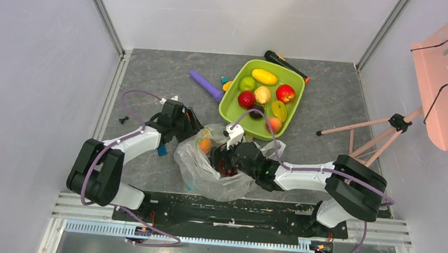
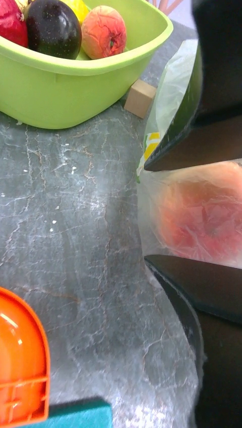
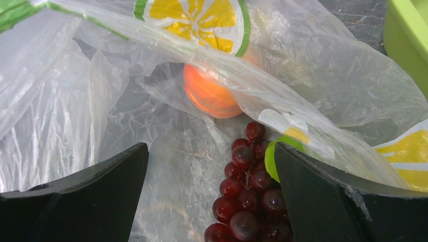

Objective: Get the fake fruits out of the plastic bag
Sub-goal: Take out the fake fruit from the plastic bag.

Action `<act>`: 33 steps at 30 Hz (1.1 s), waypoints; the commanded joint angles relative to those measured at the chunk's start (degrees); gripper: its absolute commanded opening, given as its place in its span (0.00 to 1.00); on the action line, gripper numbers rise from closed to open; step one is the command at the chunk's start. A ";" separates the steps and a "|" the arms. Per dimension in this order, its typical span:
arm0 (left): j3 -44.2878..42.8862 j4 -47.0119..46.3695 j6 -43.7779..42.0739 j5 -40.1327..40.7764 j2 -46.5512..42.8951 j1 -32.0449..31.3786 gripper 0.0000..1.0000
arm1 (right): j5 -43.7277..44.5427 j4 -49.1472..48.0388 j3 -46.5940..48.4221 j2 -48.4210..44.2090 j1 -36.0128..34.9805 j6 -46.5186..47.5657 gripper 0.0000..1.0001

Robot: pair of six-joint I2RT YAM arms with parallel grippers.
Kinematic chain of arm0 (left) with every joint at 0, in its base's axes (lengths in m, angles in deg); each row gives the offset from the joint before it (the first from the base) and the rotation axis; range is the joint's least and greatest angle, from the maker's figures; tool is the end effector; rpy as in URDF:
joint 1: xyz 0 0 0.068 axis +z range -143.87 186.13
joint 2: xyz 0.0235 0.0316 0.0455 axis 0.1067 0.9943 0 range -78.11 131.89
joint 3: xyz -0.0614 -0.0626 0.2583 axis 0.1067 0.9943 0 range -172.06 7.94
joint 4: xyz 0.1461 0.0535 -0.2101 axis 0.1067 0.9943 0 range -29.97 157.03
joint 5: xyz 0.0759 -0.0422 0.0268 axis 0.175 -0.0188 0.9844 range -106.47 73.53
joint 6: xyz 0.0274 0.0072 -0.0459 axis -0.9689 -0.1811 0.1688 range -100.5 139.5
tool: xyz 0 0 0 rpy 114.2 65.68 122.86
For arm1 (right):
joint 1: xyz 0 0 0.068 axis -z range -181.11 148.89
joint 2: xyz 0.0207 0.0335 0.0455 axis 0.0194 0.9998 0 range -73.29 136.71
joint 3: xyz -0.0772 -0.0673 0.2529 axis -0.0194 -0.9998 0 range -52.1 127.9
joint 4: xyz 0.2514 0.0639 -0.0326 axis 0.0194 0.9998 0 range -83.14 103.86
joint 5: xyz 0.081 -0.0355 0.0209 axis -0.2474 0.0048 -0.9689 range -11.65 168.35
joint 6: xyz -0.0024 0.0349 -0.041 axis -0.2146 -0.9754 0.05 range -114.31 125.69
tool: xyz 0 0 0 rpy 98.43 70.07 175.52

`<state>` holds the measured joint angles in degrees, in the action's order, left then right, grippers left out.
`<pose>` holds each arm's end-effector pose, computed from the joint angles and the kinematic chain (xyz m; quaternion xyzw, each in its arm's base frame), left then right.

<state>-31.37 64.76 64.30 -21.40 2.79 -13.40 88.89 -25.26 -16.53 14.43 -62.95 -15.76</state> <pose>0.2600 -0.0954 0.1772 -0.1873 0.9084 -0.2317 0.2934 0.1519 0.2699 0.1834 -0.2322 0.7839 0.3231 0.4767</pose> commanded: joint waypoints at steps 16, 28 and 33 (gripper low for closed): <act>2.32 -6.44 -0.66 -5.56 1.36 -5.21 0.02 | -4.02 -1.82 7.28 8.32 1.46 2.59 0.98; 3.29 -8.66 -0.50 -8.33 1.58 -5.72 0.02 | -6.72 -1.44 12.04 16.07 1.73 1.95 0.98; 3.91 -9.21 -0.24 -8.95 1.29 -5.77 0.02 | -5.15 -2.10 11.92 17.17 2.12 2.66 0.92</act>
<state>-28.18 58.14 64.56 -27.69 3.89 -18.76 83.08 -25.50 -6.30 30.70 -61.47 -13.97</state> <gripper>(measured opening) 0.028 0.960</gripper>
